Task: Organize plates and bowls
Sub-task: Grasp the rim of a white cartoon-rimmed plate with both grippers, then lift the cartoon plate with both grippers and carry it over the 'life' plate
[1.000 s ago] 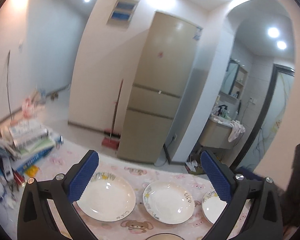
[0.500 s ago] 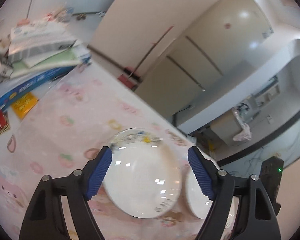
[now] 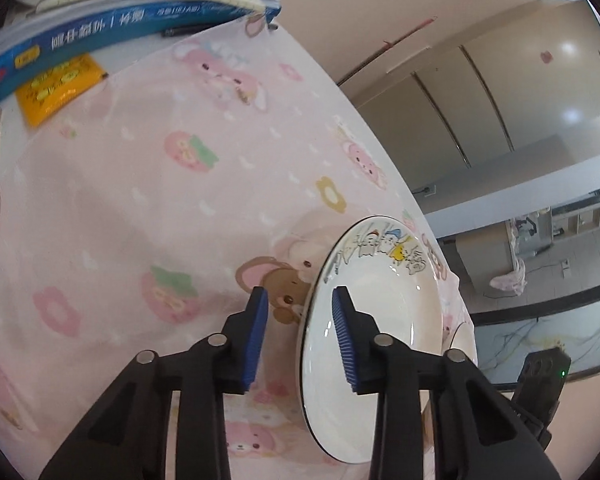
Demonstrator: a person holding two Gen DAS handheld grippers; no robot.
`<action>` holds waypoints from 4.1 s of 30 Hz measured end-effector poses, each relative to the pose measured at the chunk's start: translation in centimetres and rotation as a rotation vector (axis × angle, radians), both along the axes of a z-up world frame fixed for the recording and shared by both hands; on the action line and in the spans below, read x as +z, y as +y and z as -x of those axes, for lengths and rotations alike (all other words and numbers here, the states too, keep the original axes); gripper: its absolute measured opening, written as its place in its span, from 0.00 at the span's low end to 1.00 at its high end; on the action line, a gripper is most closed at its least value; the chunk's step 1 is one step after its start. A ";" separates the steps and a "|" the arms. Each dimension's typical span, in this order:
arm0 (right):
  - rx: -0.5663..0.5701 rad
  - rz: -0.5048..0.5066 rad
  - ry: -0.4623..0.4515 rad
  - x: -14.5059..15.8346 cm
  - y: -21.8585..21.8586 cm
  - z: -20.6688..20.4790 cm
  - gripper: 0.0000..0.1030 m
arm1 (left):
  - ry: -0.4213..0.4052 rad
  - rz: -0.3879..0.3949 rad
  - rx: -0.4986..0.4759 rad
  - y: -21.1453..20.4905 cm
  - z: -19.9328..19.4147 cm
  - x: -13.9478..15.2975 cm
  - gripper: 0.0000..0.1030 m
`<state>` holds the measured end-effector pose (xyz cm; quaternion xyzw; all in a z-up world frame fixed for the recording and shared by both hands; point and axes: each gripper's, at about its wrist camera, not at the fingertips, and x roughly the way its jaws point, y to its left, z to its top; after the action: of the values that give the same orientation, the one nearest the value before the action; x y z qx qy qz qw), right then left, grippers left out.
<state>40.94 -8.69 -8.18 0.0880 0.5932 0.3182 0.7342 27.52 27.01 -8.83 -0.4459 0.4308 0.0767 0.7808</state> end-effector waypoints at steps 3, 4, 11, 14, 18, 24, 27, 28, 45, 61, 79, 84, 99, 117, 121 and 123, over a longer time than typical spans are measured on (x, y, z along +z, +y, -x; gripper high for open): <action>0.014 0.006 0.002 -0.4 0.4 0.0 0.21 | 0.013 0.003 -0.028 -0.3 -0.5 -1.0 0.22; 0.012 0.003 0.002 -0.4 0.4 0.0 0.19 | 0.015 0.002 -0.034 -0.4 -0.6 -1.0 0.17; 0.025 -0.018 0.030 -1.2 0.7 -0.9 0.05 | -0.020 0.028 -0.015 -0.7 -1.1 -1.6 0.11; 0.036 -0.012 0.021 -1.2 1.0 -0.8 0.05 | -0.008 -0.022 -0.028 -1.2 -1.3 -1.1 0.11; 0.047 0.012 0.005 -1.2 1.4 -0.6 0.06 | 0.007 -0.081 -0.053 -2.0 -1.8 -0.6 0.11; 0.071 0.098 -0.052 -1.1 2.8 0.2 0.08 | 0.035 -0.197 -0.076 -3.5 -2.3 0.1 0.13; 0.057 0.081 -0.008 -1.9 2.8 0.2 0.09 | 0.036 -0.235 -0.091 -3.8 -2.3 0.3 0.15; 0.063 0.084 -0.011 -1.9 2.9 0.2 0.09 | 0.039 -0.243 -0.093 -3.9 -2.3 0.3 0.16; 0.094 0.154 -0.080 -1.7 4.0 1.3 0.13 | 0.018 -0.178 -0.061 -2.9 -1.7 -0.1 0.16; 0.129 -0.029 -0.170 0.5 2.3 1.9 0.17 | -0.113 -0.233 -0.059 -2.6 -0.6 2.7 0.16; -0.054 -0.168 -0.374 9.9 -5.5 3.8 0.13 | -0.336 -0.261 -0.183 -10.0 -0.9 10.0 0.16; -0.107 -0.124 -0.414 12.0 -9.3 5.2 0.14 | -0.355 -0.317 -0.268 -15.2 -1.6 11.4 0.16; -0.256 0.024 -0.315 6.8 -17.1 5.9 0.14 | -0.225 -0.358 -0.562 -24.0 -4.4 6.9 0.17; -0.265 0.016 -0.287 3.9 -16.0 5.7 0.16 | -0.166 -0.349 -0.586 -23.1 -6.0 3.9 0.18; -0.275 0.022 -0.277 3.2 -16.3 5.6 0.15 | -0.160 -0.375 -0.597 -23.9 -6.0 3.8 0.18; -0.279 0.032 -0.275 2.9 -16.5 5.5 0.15 | -0.158 -0.394 -0.605 -24.3 -5.9 3.8 0.18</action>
<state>35.44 -25.15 -5.26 0.1133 0.4742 0.2131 0.8467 33.44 2.72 -4.99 -0.1442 0.4586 -0.1107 0.8699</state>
